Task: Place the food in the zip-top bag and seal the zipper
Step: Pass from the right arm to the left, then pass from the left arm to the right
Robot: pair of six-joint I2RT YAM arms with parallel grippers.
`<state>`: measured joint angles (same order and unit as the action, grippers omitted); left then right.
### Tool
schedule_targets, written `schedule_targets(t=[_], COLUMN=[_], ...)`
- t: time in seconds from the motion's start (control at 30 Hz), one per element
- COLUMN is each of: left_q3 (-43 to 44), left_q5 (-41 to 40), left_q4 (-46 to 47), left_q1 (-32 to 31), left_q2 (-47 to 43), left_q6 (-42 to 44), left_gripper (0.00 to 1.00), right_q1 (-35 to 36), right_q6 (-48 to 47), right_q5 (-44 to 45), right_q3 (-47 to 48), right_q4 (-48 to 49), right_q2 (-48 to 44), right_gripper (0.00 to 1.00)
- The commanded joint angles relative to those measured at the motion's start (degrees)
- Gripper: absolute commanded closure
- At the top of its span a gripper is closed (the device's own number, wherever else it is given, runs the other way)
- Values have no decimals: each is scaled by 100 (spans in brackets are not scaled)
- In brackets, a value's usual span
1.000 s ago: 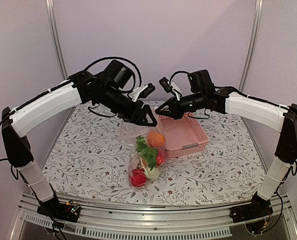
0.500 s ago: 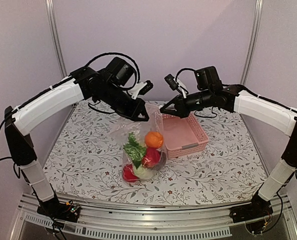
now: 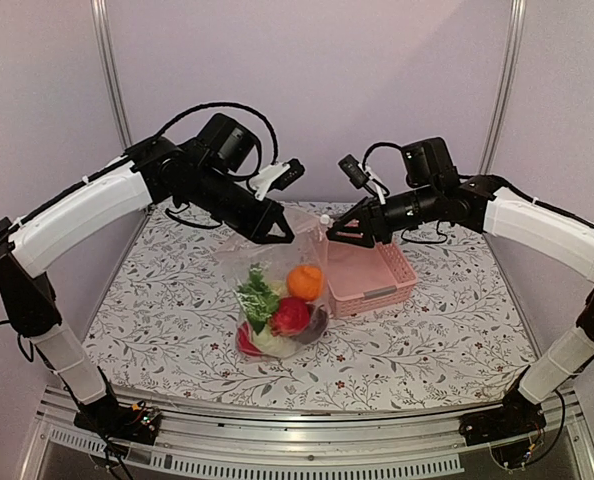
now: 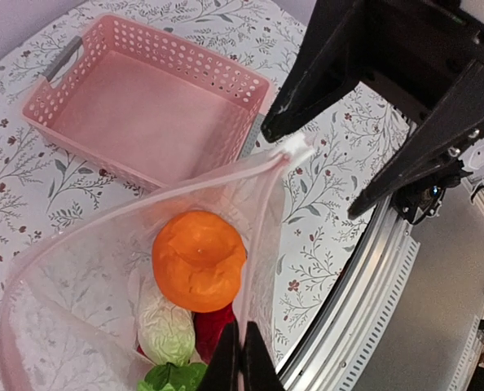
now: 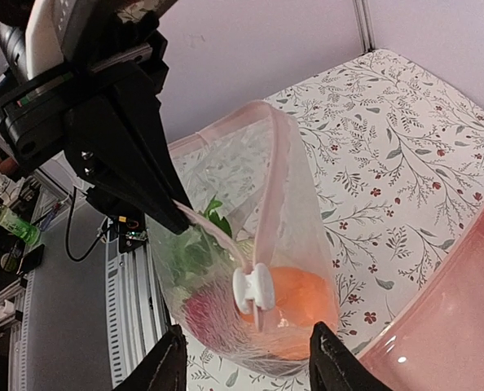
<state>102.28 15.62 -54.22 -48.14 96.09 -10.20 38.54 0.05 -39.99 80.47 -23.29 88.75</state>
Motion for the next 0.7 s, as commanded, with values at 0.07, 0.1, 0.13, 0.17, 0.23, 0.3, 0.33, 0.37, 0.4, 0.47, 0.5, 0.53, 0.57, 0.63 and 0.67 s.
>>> schedule_targets(t=[0.07,0.1,0.13,0.17,0.23,0.3,0.33,0.37,0.4,0.47,0.5,0.53,0.57,0.63,0.67], left_q3=[-152,-170,-179,-194,-207,-208,-201,-188,-171,-138,-130,-129,-134,-157,-176], left_q5=[292,307,297,298,275,224,211,220,241,295,313,311,314,329,329], left_q4=[130,126,130,126,103,72,69,61,67,61,60,52,41,14,8], left_q1=[28,32,30,32,30,40,49,57,63,68,72,74,76,75,72], left_q2=[-271,-291,-314,-330,-350,-357,-359,-363,-370,-378,-383,-381,-381,-390,-396], left_q6=[204,216,228,246,263,269,267,261,254,245,235,234,231,236,237], left_gripper=[100,100,100,100,100,100,100,100,100,100,100,100,100,100,100], right_q1=[-22,-22,-22,-22,-22,-22,-15,-14,-14,3,16,23,27,26,30], right_q6=[-393,-483,-544,-582,-644,-670,-702,-729,-747,-781,-787,-794,-801,-813,-830], right_q5=[294,298,282,239,108,-91,-192,-255,-316,-387,-409,-410,-400,-319,-282], right_q3=[-140,-104,-80,-62,-22,38,79,109,117,83,63,51,56,88,104], right_q4=[333,369,425,486,579,576,538,489,474,527,573,620,662,726,745], right_q2=[48,88,146,183,280,386,425,473,511,515,506,487,475,481,494], right_gripper=[50,50,50,50,52,58,60,61,62,62,61,60,58,55,53])
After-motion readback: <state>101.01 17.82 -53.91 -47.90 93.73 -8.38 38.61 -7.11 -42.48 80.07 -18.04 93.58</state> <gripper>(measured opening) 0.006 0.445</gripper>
